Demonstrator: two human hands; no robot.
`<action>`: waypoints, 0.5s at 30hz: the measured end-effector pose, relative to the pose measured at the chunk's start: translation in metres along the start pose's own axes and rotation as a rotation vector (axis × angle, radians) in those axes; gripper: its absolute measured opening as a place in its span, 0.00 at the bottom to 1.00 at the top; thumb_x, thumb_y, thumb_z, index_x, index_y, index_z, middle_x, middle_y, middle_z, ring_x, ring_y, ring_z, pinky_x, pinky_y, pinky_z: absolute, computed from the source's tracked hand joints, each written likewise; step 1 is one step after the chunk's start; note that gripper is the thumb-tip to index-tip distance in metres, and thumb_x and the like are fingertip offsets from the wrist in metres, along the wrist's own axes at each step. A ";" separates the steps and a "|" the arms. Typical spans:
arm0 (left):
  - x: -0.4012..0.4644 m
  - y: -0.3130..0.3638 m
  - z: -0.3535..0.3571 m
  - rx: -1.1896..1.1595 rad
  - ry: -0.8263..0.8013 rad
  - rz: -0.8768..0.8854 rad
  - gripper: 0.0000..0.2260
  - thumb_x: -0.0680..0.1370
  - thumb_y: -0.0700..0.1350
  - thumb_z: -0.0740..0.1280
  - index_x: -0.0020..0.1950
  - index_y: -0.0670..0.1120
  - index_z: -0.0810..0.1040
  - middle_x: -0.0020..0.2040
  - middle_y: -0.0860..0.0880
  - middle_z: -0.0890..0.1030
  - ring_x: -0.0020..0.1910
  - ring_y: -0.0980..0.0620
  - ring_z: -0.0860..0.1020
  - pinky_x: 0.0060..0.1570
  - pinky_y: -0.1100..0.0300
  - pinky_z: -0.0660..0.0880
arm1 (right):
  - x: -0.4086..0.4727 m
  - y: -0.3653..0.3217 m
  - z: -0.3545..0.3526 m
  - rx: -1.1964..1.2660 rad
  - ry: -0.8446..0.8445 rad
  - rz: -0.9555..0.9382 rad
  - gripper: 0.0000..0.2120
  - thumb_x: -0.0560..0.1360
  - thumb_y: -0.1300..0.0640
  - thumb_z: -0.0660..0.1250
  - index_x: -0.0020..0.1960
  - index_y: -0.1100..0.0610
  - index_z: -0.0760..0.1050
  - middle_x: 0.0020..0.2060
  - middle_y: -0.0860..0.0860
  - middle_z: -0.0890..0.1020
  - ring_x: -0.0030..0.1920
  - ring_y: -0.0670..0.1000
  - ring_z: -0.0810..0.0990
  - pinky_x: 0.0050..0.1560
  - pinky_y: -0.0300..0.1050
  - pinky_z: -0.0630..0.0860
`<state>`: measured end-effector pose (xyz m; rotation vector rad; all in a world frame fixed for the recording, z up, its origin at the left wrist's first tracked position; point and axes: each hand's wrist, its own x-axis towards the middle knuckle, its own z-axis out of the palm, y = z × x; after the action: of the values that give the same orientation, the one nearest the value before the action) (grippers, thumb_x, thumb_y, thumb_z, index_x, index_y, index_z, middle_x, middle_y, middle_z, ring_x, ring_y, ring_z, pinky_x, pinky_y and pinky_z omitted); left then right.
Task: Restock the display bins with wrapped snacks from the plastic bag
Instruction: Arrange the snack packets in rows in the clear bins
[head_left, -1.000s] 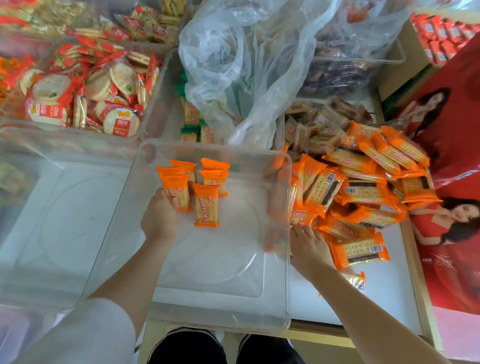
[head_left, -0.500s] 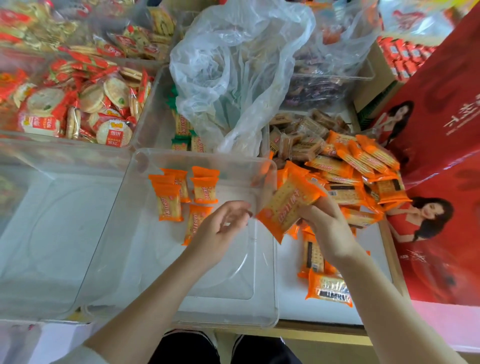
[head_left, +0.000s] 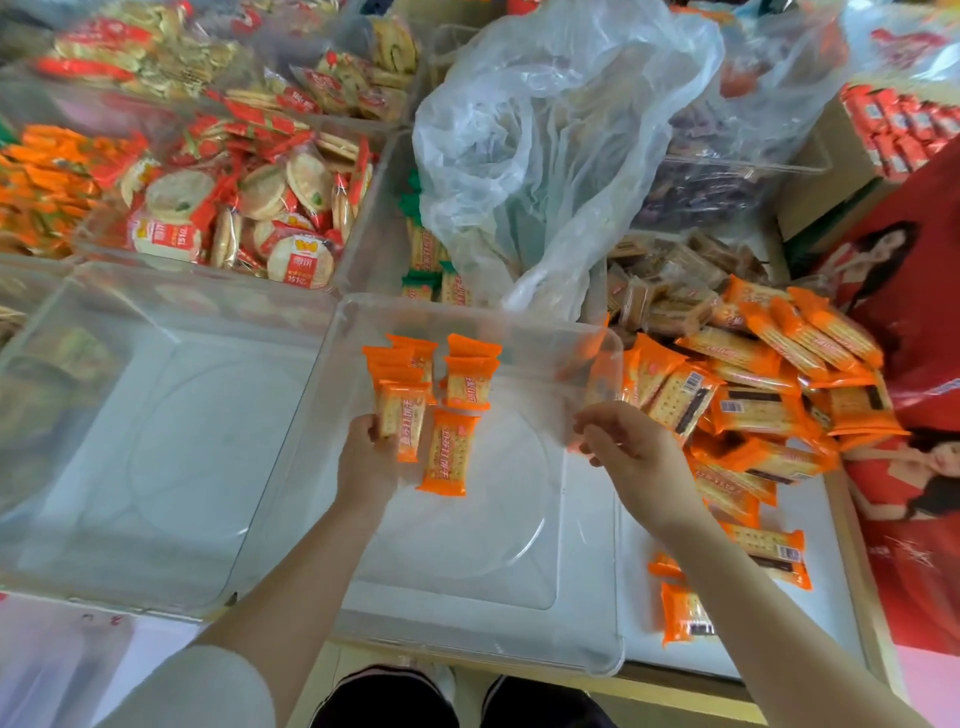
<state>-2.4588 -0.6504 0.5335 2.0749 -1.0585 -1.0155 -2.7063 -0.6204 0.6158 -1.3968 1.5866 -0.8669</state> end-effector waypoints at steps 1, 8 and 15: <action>0.006 0.001 0.003 0.029 0.003 0.015 0.12 0.79 0.41 0.62 0.61 0.39 0.71 0.54 0.43 0.78 0.50 0.46 0.75 0.45 0.56 0.68 | -0.001 0.000 -0.003 -0.015 0.000 0.004 0.15 0.76 0.67 0.62 0.45 0.46 0.75 0.41 0.44 0.81 0.40 0.45 0.79 0.43 0.37 0.77; 0.012 -0.005 0.007 0.239 0.116 0.074 0.11 0.80 0.41 0.59 0.61 0.41 0.69 0.56 0.42 0.76 0.53 0.42 0.76 0.44 0.55 0.70 | 0.016 -0.004 0.035 -0.375 -0.144 -0.051 0.09 0.76 0.62 0.65 0.56 0.59 0.77 0.46 0.49 0.80 0.41 0.48 0.76 0.42 0.34 0.70; 0.000 0.010 0.001 0.663 0.100 0.161 0.31 0.76 0.62 0.59 0.68 0.40 0.61 0.58 0.42 0.73 0.55 0.42 0.76 0.41 0.52 0.72 | 0.059 0.014 0.141 -0.515 -0.249 0.457 0.26 0.75 0.43 0.64 0.63 0.59 0.65 0.58 0.54 0.72 0.58 0.57 0.76 0.48 0.48 0.72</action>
<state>-2.4633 -0.6560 0.5406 2.4535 -1.6376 -0.5057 -2.5861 -0.6727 0.5365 -1.3262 1.8970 -0.0062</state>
